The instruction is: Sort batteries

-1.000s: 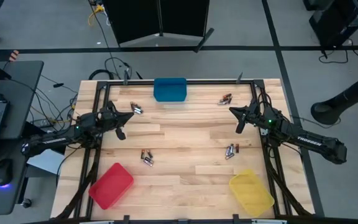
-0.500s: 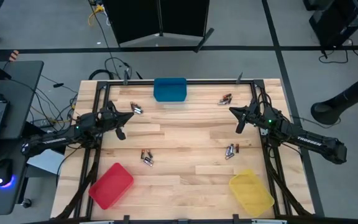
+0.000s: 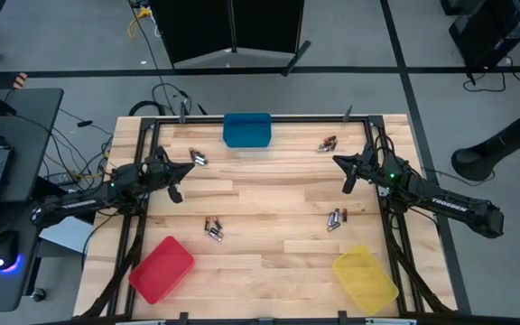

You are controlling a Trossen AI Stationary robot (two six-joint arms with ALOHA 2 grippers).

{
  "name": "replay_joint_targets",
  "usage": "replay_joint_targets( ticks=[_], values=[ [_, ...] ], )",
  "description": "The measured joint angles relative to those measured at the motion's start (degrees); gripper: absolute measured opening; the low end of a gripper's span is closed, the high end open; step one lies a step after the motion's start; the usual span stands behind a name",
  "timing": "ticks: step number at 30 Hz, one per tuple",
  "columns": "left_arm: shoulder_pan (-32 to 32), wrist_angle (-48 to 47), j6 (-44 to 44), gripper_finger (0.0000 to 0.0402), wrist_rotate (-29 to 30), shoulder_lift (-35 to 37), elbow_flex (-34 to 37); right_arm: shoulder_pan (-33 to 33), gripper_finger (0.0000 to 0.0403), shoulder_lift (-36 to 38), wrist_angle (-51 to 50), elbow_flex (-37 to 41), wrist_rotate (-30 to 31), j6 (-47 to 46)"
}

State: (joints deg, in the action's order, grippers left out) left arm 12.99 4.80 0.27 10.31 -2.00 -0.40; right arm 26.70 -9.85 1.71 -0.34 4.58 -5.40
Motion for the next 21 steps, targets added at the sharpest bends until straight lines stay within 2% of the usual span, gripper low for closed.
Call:
replay_joint_targets(
  ticks=[12, 21],
  values=[
    [0.01, 0.28, 0.19, 0.0015, 0.02, 0.0, 0.02, 0.0, 0.0032, 0.0, 0.0, 0.0, 0.0, 0.01],
    [0.02, 8.54, 7.79, 0.0015, -1.01, -0.15, 0.0, 0.0, 0.0032, 0.0, -0.02, 0.0, 0.0, -0.01]
  ],
)
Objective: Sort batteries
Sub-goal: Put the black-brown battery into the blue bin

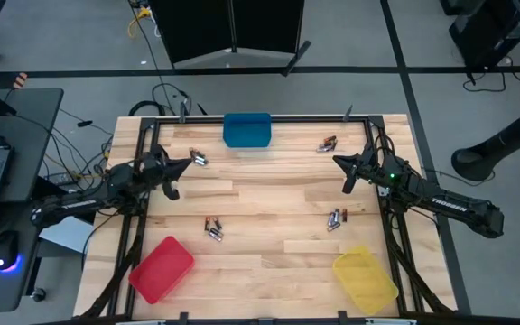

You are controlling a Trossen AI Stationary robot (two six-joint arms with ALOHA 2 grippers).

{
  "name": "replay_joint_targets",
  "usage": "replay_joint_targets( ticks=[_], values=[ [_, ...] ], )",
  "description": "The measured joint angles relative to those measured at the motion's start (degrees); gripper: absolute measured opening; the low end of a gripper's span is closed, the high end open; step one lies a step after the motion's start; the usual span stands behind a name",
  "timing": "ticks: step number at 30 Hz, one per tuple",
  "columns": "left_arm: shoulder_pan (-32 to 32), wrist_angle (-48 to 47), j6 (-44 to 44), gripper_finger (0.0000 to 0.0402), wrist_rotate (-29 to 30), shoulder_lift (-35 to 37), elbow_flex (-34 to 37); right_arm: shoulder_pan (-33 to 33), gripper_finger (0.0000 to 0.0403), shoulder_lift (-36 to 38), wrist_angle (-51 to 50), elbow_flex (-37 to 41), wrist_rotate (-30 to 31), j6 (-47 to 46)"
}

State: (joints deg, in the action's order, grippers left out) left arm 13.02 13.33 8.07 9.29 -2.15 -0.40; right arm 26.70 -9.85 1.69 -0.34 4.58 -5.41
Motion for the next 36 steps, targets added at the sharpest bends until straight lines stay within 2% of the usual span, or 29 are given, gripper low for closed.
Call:
replay_joint_targets(
  ticks=[6, 9, 14, 18, 26, 32, 36],
  values=[
    [0.0, 1.01, 4.38, 0.0015, -13.61, -1.66, -0.28, 0.0, 0.0032, 0.0, 0.0, -0.01, 0.0, 0.02],
    [0.0, 1.04, 4.42, 0.0015, -16.26, -3.56, -0.42, 0.01, 0.0032, 0.0, 0.02, 0.0, 0.0, 0.01],
    [0.0, 2.8, 4.26, 0.0015, -16.26, -7.06, -0.42, 0.01, 0.0032, 0.0, 0.02, -0.01, 0.0, 0.02],
    [0.0, 7.67, 4.09, 0.0015, -16.26, -9.11, -0.44, 0.02, 0.0032, 0.0, 0.02, -0.01, 0.0, 0.02],
    [0.0, 11.42, 2.55, 0.0015, -16.16, -10.39, -0.5, 0.01, 0.0032, 0.0, 0.02, 0.0, 0.02, 0.01],
    [0.0, 11.84, 4.9, 0.0015, -11.03, -12.4, -0.09, 0.01, 0.0032, 0.0, 0.02, 0.0, 0.0, 0.0],
    [0.32, 11.91, 5.7, 0.0015, -10.43, -13.68, -1.04, 0.02, 0.0032, 0.0, 0.02, -0.01, 0.02, 0.01]
  ],
)
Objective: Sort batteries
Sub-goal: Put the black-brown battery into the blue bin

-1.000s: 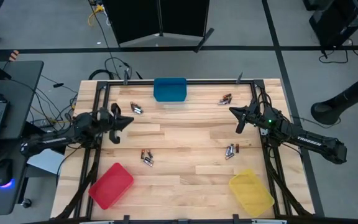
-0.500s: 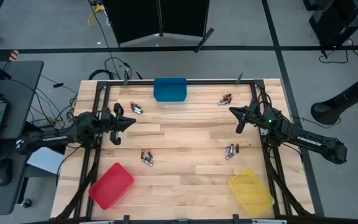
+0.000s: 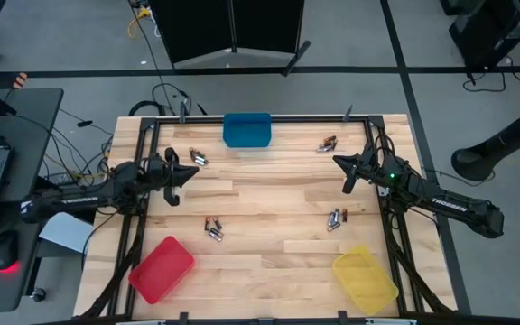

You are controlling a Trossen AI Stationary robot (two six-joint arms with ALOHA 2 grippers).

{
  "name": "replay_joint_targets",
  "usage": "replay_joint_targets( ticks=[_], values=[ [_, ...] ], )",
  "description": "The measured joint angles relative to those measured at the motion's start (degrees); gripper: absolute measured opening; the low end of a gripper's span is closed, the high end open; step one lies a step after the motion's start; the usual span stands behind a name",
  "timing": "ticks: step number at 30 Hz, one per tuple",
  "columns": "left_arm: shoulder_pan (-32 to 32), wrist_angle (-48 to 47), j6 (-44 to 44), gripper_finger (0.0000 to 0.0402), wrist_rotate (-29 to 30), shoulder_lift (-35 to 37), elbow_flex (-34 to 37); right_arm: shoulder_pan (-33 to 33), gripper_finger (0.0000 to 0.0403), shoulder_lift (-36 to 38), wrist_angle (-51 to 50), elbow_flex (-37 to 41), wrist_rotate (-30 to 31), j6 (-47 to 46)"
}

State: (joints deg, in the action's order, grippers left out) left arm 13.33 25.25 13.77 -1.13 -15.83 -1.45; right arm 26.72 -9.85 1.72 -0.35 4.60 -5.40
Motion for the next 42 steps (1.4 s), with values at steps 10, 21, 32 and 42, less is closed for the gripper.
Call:
replay_joint_targets(
  ticks=[10, 21, 32, 42],
  values=[
    [-0.75, -1.03, -2.75, 0.0015, -11.06, -6.56, -1.3, -0.02, 0.0032, 0.0, 0.0, 0.01, -0.01, 0.01],
    [-1.08, -0.98, -6.4, 0.0015, -10.49, -16.21, -4.14, 0.0, 0.0032, 0.0, 0.0, 0.01, -0.01, -0.01],
    [-1.57, -15.19, -7.31, 0.0015, -11.19, -22.25, -11.13, -0.02, 0.0032, 0.0, 1.01, 0.01, 0.0, 1.35],
    [-9.14, -38.59, -10.56, 0.0015, -11.11, -33.65, -26.11, -0.02, 0.0032, 0.0, 12.73, -0.01, 0.0, 1.5]
  ],
)
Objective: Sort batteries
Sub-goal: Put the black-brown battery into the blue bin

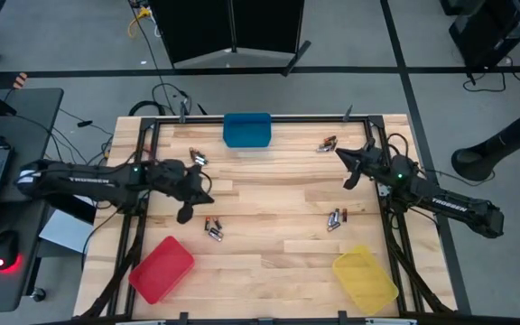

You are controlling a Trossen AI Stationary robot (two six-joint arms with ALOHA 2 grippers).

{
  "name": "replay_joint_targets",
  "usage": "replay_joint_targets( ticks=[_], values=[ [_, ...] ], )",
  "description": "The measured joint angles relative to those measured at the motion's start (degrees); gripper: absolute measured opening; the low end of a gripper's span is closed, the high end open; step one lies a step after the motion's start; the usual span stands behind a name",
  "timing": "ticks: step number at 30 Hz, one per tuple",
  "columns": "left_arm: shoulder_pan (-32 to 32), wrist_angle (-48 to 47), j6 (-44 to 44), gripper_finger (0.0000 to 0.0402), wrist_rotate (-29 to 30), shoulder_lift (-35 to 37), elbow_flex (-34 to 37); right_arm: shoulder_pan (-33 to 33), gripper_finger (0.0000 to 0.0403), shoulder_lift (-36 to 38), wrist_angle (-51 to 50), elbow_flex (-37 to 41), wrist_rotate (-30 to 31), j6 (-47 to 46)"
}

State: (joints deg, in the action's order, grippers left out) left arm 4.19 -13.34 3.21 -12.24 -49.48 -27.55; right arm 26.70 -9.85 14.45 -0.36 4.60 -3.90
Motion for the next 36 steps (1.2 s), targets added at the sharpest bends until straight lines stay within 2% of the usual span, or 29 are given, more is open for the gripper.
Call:
replay_joint_targets(
  ticks=[8, 12, 17, 31, 36],
  values=[
    [-3.25, -4.39, -0.42, 0.0015, 0.18, -11.49, -6.86, 0.01, 0.0032, 0.02, 5.37, 0.0, 0.0, -0.87],
    [-4.06, -11.29, -3.24, 0.0015, 0.45, -16.46, -9.31, -0.04, 0.0032, 0.0, 4.97, 0.0, -2.02, -1.04],
    [-5.46, -14.91, -5.65, 0.0021, 1.2, -21.73, -11.16, -0.04, 0.0032, -0.02, 4.71, 0.0, -3.13, -1.97],
    [-8.46, -16.73, -15.51, 0.0127, 2.78, -34.02, -16.49, -0.04, 0.006, -2.05, 4.67, 0.0, -3.15, -1.97],
    [-8.73, -16.8, -18.03, 0.0145, 5.33, -36.41, -17.09, -0.04, 0.0065, -2.64, 4.58, 0.0, -3.17, -1.95]
  ],
)
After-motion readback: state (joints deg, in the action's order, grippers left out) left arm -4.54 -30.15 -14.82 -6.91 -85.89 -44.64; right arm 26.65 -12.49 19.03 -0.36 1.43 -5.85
